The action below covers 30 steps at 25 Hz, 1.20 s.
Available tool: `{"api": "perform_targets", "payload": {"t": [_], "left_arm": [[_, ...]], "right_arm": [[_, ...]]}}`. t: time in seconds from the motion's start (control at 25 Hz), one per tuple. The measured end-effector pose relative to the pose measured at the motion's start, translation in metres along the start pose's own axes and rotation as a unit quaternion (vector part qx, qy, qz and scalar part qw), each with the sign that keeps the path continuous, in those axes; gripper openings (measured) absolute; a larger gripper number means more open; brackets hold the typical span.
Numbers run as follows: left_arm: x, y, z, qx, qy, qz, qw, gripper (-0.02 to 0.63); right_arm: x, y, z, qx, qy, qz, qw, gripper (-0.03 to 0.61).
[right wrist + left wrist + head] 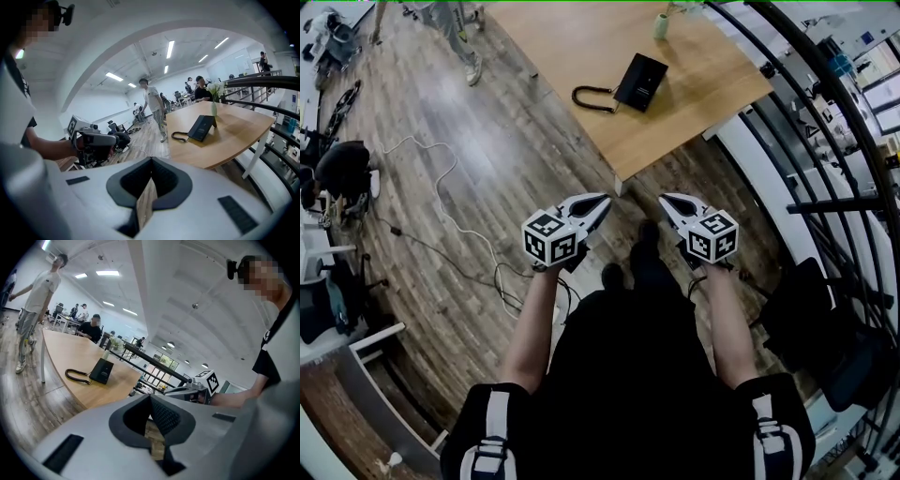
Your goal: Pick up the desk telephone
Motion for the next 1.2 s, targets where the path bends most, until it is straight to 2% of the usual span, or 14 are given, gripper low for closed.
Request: {"api": "perform_targets", "payload": {"t": [0.56,0.96,1.2], "left_arm": [[0.066,-0.060,-0.012,0.025,0.005,-0.014,0.9996,0.021],[0.089,-0.080,-0.031,0.070,0.037,-0.001,0.9968,0.021],[0.105,-0.093,-0.039,0.088,0.040,0.007,0.9953,0.021]], "right_arm": [[0.040,-0.003,0.088,0.035,0.001,-0.010,0.999,0.021],[0.080,-0.018,0.135,0.071,0.042,-0.030,0.996,0.021],[0.100,-0.023,0.163,0.085,0.060,-0.037,0.994,0.021]]}}
Point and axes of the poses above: the fingertips, and each gripper's own axes: y backward along the fingers, z to its right, x out of its top, the point moved 10 cm from there along y, backward along the fingers, and after that the axes turned 15 degrees about -z, right-handed, at the moved point
